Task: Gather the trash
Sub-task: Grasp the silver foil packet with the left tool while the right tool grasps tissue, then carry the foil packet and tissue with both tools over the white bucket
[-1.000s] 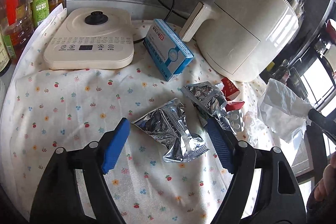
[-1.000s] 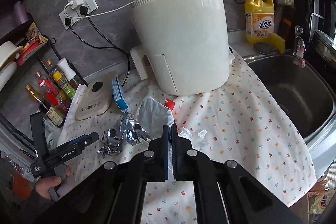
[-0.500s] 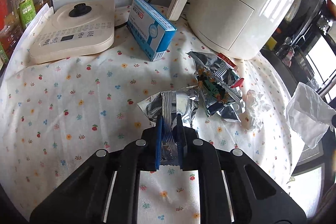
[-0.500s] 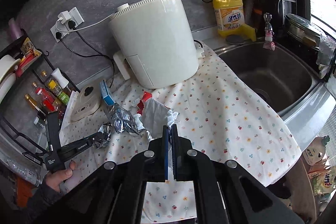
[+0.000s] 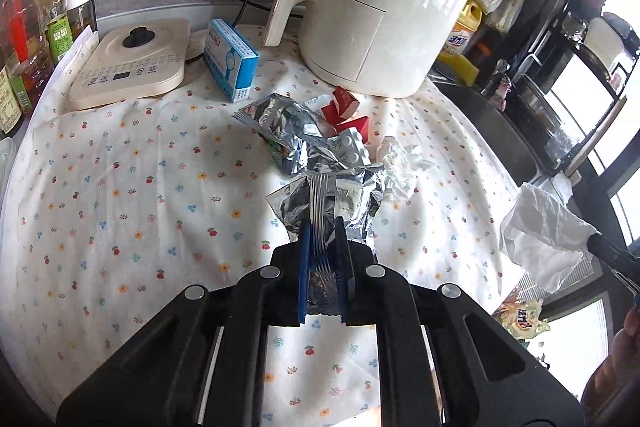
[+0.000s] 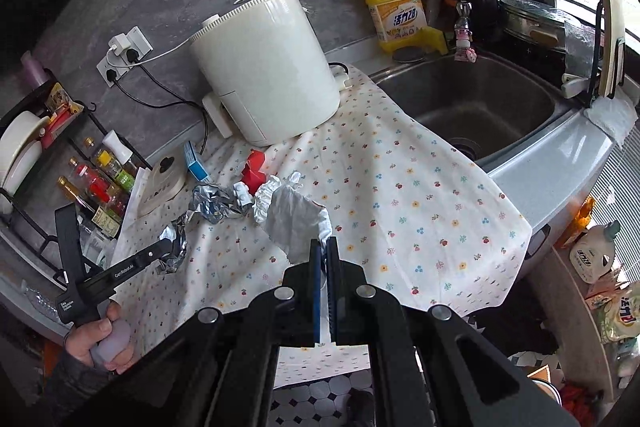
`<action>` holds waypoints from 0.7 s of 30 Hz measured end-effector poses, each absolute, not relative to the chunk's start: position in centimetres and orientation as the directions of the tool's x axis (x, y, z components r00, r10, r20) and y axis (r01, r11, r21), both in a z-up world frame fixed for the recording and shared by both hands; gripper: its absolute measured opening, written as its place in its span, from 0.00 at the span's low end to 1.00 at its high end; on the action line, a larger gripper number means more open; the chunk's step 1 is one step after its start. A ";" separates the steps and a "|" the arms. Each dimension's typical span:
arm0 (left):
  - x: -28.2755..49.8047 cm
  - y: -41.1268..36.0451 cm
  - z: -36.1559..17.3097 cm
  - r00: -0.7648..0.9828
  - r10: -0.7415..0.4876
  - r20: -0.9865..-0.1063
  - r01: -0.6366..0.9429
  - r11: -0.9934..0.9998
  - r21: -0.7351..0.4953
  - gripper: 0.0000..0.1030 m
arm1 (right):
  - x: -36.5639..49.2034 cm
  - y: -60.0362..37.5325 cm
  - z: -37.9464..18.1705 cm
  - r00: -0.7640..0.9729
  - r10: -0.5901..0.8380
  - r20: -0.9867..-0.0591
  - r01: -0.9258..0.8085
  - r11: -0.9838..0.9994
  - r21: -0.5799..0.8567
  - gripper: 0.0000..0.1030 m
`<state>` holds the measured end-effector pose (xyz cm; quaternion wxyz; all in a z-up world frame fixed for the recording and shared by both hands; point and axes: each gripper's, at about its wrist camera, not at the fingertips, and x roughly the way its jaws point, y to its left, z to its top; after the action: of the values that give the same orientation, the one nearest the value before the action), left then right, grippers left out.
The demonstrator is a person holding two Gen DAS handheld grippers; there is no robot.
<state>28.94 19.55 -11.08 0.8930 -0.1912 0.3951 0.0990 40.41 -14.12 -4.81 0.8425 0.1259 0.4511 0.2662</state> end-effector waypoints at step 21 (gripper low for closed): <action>29.1 -7.5 -14.4 0.521 -0.266 -0.811 0.068 0.960 -0.271 0.11 | 29.1 -36.7 -11.6 0.455 0.396 -0.798 -0.002 0.896 0.443 0.04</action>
<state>29.06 -7.53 -14.39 0.8660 -0.1028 0.4798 -0.0965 29.14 -36.74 -11.59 0.8305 0.1937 0.5084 0.1195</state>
